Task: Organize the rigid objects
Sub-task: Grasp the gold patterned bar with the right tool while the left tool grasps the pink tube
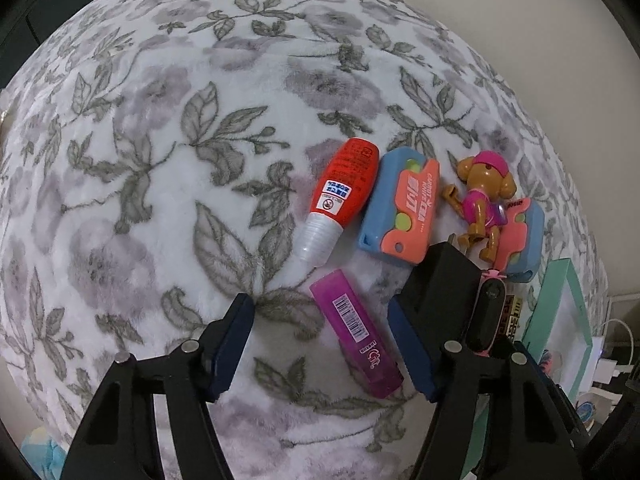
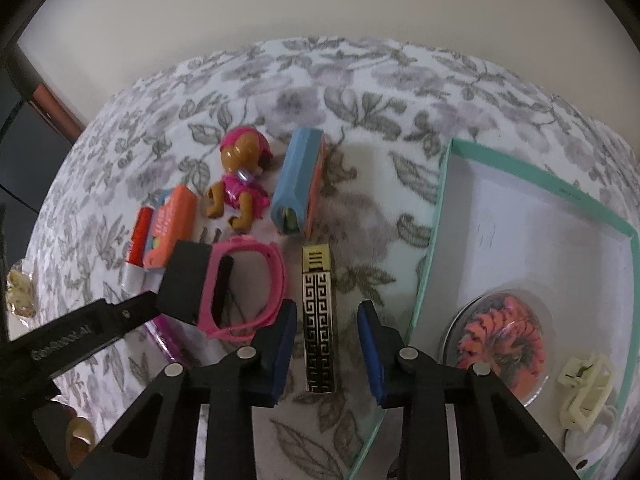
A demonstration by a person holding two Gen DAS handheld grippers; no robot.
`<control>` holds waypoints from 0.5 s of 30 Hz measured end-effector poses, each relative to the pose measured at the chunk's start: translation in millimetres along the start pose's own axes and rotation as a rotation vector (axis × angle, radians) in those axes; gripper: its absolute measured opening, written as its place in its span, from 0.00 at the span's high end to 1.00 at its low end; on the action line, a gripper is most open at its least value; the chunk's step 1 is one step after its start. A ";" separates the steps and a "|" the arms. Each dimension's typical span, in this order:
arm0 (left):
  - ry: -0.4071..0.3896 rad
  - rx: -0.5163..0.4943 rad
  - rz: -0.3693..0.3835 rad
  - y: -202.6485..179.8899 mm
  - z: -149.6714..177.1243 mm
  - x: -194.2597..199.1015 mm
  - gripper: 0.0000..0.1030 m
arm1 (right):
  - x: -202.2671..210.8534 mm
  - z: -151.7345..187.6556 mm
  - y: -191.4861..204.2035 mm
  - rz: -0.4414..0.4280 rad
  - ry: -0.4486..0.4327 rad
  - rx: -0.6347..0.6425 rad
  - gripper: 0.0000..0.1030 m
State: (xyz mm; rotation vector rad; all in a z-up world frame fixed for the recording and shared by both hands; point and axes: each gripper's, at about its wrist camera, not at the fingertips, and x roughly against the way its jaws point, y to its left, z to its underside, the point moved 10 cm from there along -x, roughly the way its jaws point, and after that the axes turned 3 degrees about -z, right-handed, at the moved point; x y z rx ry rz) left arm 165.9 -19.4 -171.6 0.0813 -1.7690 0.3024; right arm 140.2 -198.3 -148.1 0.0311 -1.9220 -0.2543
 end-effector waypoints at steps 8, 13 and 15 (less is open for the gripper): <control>-0.030 -0.080 -0.088 -11.7 2.3 -5.3 0.32 | -7.7 3.8 2.7 0.007 0.009 0.022 0.78; -0.054 -0.143 -0.154 -28.8 5.9 -9.0 0.33 | -8.4 3.7 4.7 0.026 0.008 0.045 0.78; -0.057 -0.151 -0.153 -33.0 6.5 -8.8 0.36 | -7.9 4.1 4.4 0.032 0.005 0.055 0.77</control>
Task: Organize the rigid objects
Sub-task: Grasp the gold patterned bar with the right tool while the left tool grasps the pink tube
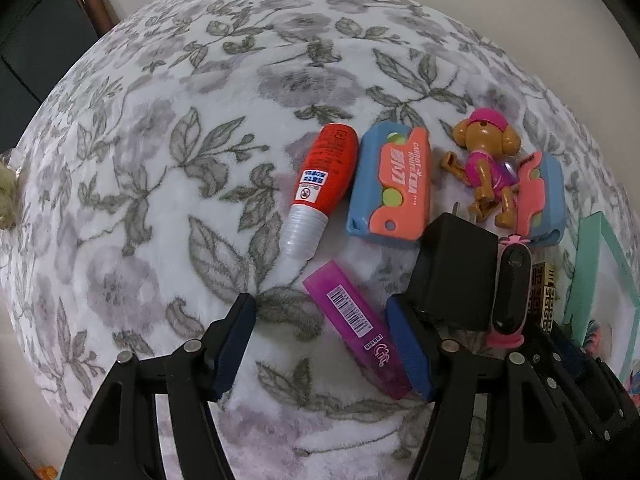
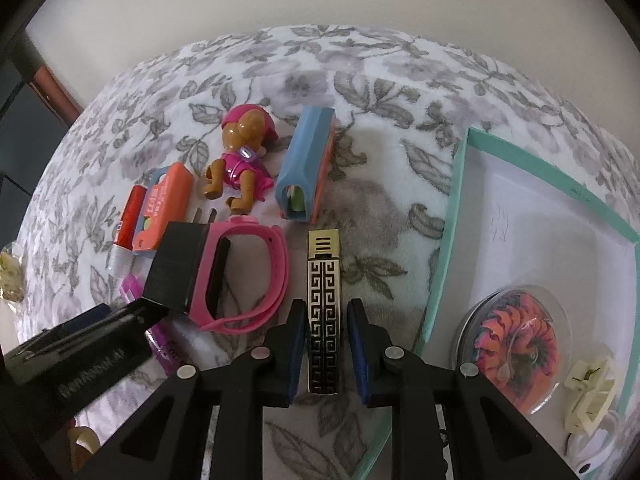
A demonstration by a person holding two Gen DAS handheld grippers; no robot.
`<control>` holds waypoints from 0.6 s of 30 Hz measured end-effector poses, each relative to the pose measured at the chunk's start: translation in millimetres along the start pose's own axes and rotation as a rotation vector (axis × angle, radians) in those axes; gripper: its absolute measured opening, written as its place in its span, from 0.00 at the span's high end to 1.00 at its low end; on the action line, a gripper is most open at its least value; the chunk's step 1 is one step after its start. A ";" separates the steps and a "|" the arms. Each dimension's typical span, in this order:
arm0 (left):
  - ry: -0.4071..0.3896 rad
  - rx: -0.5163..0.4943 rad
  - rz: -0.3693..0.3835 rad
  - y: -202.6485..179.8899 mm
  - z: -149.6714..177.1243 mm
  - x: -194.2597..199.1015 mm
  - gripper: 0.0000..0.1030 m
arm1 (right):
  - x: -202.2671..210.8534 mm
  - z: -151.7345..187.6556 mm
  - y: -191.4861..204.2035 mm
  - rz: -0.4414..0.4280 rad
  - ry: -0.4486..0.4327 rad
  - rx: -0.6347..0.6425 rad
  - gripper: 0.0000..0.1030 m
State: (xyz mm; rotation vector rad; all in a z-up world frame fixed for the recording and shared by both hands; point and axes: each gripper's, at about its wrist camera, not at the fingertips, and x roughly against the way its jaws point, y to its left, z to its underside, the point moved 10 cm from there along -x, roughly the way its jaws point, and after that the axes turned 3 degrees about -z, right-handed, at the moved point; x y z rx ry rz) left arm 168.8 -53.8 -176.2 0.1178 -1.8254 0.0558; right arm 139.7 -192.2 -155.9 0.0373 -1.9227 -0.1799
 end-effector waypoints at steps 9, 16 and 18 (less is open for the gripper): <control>-0.023 -0.019 0.010 -12.6 8.4 11.9 0.51 | -0.6 -0.8 0.9 0.008 -0.012 0.025 0.77; -0.018 0.016 0.057 -6.0 16.2 21.5 0.70 | 0.6 0.1 1.3 -0.005 -0.017 0.023 0.80; -0.015 0.030 0.071 -3.1 16.2 22.7 0.73 | 1.2 -0.2 0.1 -0.018 -0.021 0.008 0.83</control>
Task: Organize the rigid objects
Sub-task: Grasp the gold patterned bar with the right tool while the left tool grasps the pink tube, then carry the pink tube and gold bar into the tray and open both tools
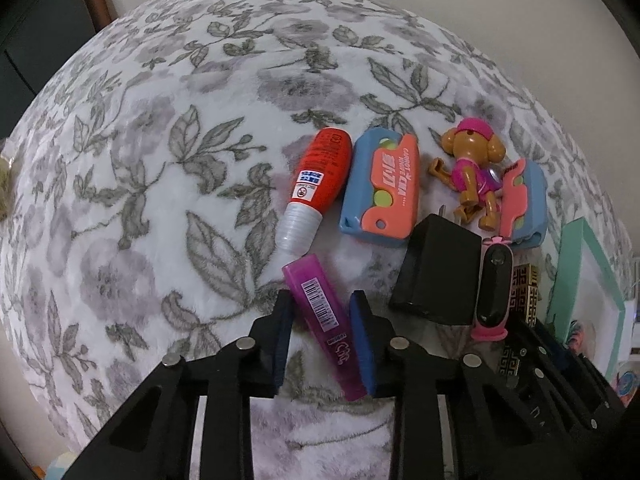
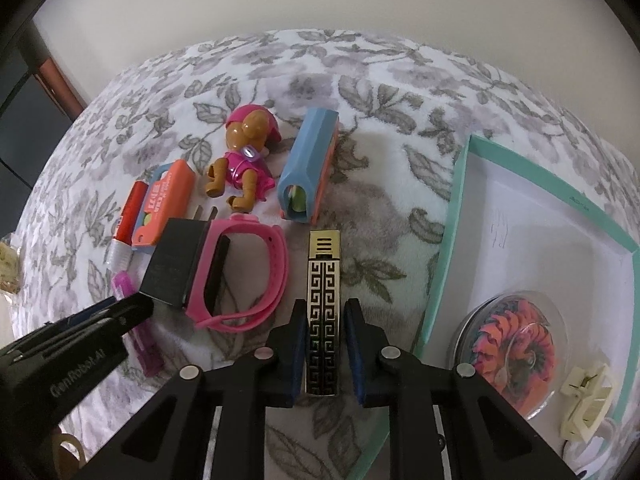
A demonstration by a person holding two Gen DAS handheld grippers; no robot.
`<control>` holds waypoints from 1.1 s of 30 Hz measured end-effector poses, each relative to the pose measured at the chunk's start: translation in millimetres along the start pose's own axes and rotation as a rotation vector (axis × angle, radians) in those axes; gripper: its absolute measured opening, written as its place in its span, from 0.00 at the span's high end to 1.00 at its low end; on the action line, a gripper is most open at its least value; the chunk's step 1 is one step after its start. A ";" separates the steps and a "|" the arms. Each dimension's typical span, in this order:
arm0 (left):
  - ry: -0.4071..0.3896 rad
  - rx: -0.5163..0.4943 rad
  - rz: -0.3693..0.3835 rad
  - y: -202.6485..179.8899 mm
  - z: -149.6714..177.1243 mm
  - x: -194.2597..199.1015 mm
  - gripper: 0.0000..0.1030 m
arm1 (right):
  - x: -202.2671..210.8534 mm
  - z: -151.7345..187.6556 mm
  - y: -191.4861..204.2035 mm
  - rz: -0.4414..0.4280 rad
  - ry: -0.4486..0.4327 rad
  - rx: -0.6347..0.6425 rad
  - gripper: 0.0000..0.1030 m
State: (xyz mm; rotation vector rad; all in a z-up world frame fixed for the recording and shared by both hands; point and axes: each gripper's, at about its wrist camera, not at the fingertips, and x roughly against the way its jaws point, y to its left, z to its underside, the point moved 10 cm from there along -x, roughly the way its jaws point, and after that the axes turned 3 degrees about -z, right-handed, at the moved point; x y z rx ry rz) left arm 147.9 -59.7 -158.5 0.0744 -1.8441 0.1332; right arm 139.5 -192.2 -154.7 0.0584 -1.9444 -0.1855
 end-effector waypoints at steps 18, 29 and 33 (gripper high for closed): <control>0.082 0.299 0.316 30.4 6.2 11.1 0.81 | 17.4 -6.4 -13.1 -0.139 -0.046 -0.141 0.84; 0.005 0.370 0.345 59.1 -8.4 44.9 0.81 | 62.4 -28.7 -17.0 -0.146 -0.149 -0.136 0.84; -0.060 0.339 0.359 54.4 -24.6 66.6 0.81 | 86.9 -39.3 -21.5 -0.137 -0.209 -0.137 0.84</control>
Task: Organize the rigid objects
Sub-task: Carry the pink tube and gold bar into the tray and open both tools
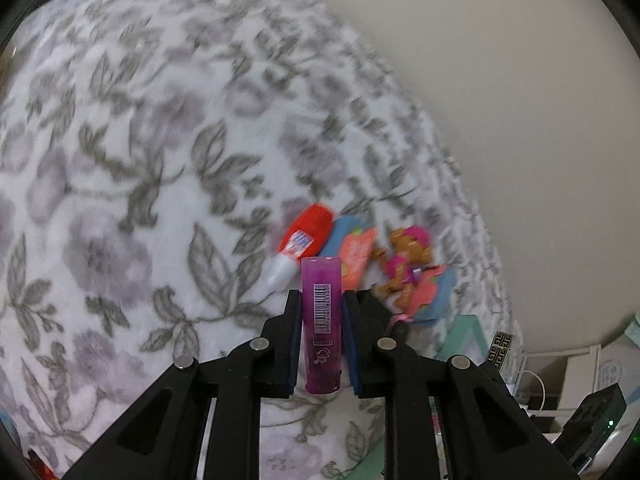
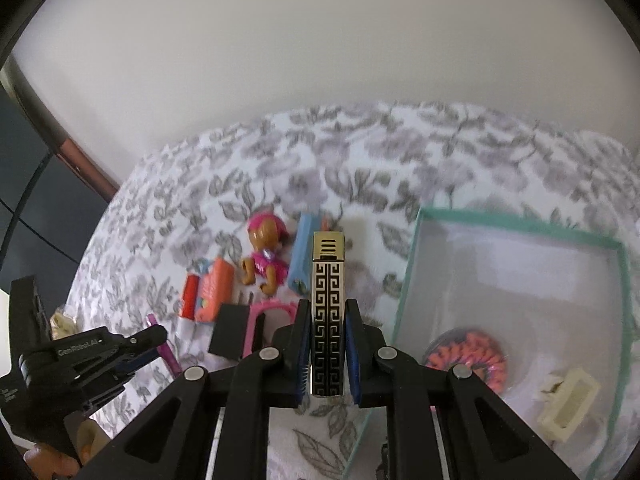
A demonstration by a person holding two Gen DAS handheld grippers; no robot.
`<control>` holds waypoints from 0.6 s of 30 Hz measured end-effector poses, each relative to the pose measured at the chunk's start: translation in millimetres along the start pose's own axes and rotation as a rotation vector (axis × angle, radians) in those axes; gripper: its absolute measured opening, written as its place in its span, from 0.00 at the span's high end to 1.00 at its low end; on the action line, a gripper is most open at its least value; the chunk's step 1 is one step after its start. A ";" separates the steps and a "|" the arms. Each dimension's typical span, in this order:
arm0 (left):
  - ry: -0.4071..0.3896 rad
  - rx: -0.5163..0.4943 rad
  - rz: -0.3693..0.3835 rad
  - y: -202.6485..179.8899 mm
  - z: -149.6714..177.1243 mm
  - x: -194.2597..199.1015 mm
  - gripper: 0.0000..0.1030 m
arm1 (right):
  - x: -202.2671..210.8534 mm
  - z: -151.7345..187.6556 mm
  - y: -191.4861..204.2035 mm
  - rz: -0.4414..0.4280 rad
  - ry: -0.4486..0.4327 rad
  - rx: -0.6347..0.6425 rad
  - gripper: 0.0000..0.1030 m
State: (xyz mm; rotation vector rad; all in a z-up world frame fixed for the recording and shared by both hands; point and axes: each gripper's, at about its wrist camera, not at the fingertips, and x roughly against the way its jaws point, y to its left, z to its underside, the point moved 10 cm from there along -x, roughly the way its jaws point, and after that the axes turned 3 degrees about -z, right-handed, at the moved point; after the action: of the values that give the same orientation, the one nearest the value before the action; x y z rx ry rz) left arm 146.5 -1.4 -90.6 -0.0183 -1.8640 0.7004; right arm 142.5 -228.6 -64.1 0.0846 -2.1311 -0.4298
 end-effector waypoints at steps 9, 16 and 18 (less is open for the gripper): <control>-0.084 -0.124 0.123 -64.9 -6.1 35.7 0.81 | 44.7 -23.9 -28.4 0.066 -0.097 -0.016 0.84; -0.076 -0.282 0.207 -125.6 18.5 38.9 0.81 | 75.8 -34.9 -59.0 0.134 -0.153 -0.058 0.84; -0.069 -0.340 0.212 -143.1 31.9 33.7 0.81 | 81.0 -35.9 -63.6 0.138 -0.162 -0.065 0.84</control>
State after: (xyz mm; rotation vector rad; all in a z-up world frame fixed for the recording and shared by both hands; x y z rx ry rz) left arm 149.6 -122.9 -1.9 -0.4206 -2.0473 0.5238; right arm 119.4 -316.0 -2.9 -0.1377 -2.2630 -0.4358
